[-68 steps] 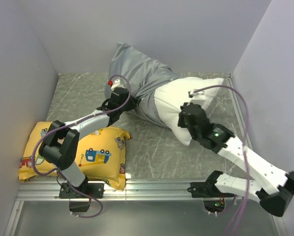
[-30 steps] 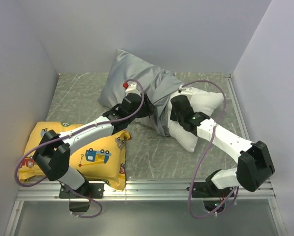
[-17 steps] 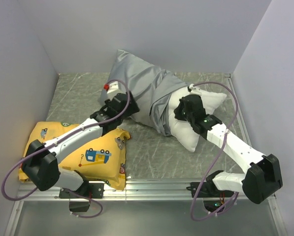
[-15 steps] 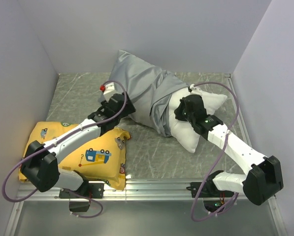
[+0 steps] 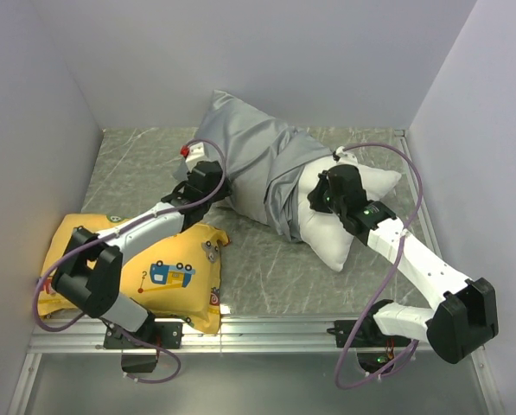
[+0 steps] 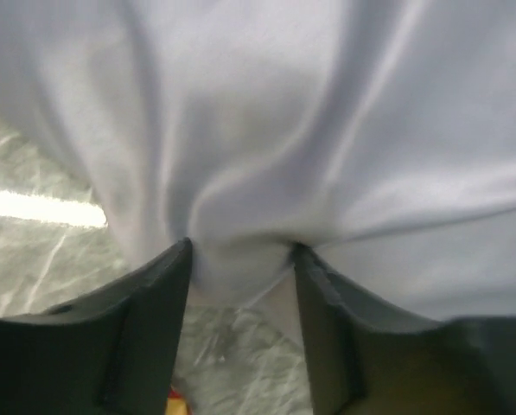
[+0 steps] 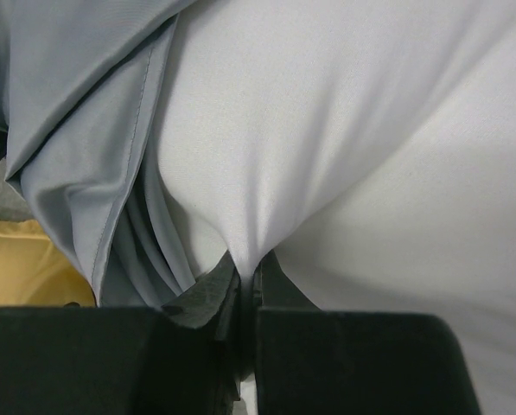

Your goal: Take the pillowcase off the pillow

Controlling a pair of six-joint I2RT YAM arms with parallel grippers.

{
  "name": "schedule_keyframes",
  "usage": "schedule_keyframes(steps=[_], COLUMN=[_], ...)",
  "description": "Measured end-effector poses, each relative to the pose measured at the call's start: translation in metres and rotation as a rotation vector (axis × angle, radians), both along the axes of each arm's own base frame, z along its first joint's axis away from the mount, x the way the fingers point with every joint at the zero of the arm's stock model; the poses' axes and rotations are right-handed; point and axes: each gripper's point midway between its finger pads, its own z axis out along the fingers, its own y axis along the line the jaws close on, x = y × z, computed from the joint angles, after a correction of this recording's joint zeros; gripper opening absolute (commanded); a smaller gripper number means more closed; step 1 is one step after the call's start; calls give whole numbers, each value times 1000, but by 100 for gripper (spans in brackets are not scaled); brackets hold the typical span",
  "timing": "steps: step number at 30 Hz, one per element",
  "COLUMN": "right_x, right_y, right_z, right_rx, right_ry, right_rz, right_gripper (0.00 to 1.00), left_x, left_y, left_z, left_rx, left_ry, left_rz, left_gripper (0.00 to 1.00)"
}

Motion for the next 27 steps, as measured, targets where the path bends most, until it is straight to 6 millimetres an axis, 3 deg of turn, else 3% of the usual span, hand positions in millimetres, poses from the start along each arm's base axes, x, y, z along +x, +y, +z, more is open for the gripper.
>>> schedule_keyframes(steps=[1,2,3,8,12,19,22,27], right_x=[0,0,0,-1,-3,-9,-17,-23], right_y=[0,0,-1,-2,-6,-34,-39,-35], right_z=[0,0,0,2,5,28,37,39], right_rx=[0,-1,-1,-5,-1,53,89,115], right_ry=[0,1,2,4,2,-26,-34,-23], right_rz=[0,-1,-1,2,1,-39,-27,4], right_gripper=[0,0,0,0,0,0,0,0], left_x=[2,4,6,23,33,58,54,50], left_y=[-1,-2,-1,12,46,165,198,201], left_z=[1,0,-3,-20,-21,2,4,2], left_rx=[0,1,1,27,0,-164,-233,-299], left_ry=[-9,-9,-3,58,90,109,139,176], left_rz=[-4,-1,8,78,186,463,518,492], left_gripper=[31,6,1,1,1,0,1,0])
